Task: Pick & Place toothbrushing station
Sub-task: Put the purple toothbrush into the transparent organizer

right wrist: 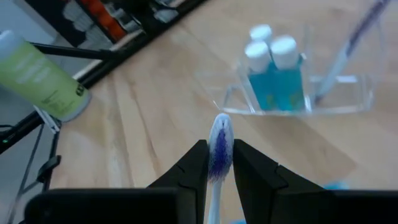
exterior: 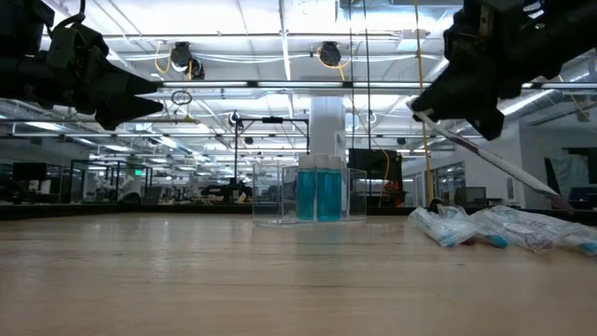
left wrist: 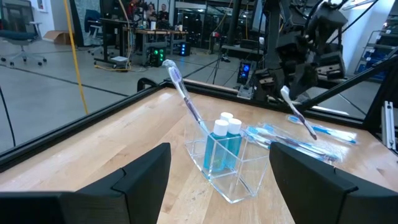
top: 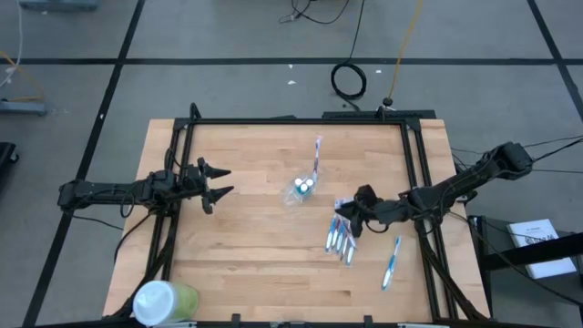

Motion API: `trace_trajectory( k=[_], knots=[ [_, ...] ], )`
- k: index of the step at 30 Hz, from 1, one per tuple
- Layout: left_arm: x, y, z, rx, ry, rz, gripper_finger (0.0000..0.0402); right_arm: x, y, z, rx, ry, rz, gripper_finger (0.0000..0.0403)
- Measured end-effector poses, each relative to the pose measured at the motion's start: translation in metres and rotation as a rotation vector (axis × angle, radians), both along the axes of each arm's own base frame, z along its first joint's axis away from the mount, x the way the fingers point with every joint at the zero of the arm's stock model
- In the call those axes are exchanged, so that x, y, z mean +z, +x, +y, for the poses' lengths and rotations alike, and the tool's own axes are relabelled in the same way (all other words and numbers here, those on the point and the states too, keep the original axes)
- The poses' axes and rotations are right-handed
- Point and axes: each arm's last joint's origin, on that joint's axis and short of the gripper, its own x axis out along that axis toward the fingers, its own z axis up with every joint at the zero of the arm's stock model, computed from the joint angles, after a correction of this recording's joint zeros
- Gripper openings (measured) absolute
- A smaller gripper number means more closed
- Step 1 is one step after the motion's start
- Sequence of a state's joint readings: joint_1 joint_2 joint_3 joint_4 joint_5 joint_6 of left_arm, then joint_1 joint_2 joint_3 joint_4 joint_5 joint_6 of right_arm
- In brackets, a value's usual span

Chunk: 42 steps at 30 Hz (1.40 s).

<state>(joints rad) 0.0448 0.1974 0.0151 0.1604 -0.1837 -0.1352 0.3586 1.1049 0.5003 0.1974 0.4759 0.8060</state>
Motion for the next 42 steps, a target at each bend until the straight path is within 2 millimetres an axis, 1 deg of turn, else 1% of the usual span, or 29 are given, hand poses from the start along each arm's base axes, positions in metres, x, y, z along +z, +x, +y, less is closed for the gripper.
trace_trajectory(
  k=[11,32,42],
  knots=[
    [0.000,0.000,0.000,0.000,0.000,0.000,0.0283,0.012,0.008,-0.008,0.028,-0.142,-0.101,0.0059],
    [0.000,0.000,0.000,0.001,0.000,0.000,0.0283,0.027,0.017,-0.031,-0.006,-0.368,-0.192,0.0059],
    [0.000,0.000,0.000,0.000,0.000,-0.001,0.0283,0.026,0.028,-0.039,-0.030,-0.483,-0.223,0.0059]
  ],
)
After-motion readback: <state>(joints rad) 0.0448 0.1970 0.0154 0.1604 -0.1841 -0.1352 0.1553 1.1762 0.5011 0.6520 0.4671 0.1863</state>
